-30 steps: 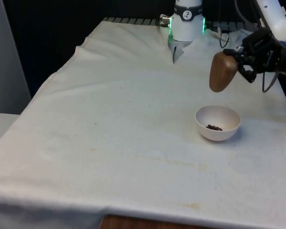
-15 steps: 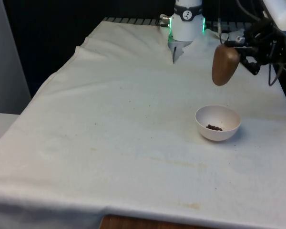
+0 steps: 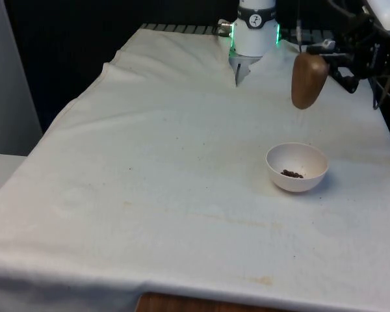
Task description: Pour the coffee beans from the cup into the bowl.
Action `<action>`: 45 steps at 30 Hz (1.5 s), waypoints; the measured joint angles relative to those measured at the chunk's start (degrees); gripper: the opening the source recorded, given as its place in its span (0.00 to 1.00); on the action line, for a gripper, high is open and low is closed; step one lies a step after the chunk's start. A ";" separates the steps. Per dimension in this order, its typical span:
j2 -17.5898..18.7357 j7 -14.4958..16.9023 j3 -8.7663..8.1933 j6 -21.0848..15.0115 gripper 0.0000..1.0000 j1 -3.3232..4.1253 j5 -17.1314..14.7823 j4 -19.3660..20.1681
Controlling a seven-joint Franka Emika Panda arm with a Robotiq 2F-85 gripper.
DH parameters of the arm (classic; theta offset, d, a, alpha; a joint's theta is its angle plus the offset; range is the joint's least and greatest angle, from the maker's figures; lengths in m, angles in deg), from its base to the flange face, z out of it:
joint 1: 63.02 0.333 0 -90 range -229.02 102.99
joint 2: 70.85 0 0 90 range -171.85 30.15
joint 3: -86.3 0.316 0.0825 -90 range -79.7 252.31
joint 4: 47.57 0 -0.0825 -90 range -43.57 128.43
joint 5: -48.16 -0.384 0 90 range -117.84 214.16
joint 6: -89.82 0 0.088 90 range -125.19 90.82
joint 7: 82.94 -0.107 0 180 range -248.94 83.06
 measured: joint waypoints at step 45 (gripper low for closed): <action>-12.38 -2.41 1.78 -0.29 0.00 -2.01 -10.66 4.76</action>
